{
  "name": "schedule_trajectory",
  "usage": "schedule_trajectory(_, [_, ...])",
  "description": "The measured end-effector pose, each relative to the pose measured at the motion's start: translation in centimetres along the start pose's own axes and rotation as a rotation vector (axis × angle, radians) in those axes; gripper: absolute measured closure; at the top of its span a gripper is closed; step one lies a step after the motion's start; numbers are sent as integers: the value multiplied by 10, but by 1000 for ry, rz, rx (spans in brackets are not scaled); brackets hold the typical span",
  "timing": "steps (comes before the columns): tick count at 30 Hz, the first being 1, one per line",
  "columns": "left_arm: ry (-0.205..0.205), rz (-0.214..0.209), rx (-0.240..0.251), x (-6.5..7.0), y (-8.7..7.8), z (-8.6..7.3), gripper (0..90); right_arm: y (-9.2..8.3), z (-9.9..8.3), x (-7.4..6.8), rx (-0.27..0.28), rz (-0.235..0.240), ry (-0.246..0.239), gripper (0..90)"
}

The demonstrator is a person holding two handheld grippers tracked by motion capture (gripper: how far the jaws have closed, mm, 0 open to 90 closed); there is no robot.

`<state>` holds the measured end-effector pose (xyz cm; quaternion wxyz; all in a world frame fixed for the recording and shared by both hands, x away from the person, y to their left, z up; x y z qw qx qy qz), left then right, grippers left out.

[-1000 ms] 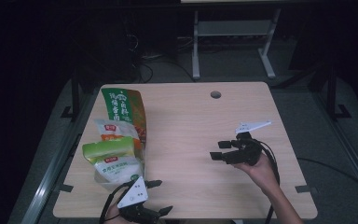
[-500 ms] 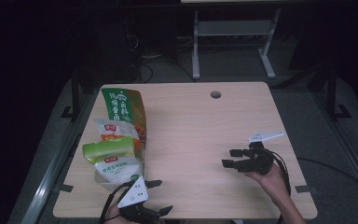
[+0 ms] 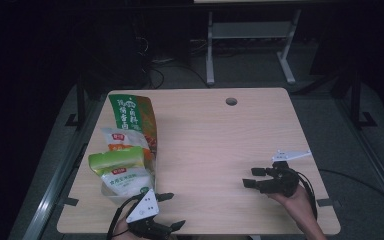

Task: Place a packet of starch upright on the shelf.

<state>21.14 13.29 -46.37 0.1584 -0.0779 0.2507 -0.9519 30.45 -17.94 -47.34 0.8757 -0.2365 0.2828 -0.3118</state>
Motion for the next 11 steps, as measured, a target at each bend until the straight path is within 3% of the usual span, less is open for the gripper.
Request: schedule_trajectory(11, [10,3,-3,-1,0,0,173,-3,-12,-7,17,-16,-29,294])
Point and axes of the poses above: each handheld gripper's, and its own axes: y roughly forward along the jaws, z roughly out of its top, x roughly to its right, the point moved 6 cm from there along y, roughly forward along the jaws, and after that the axes turned 6 degrees about -z, right-handed, at the moved point
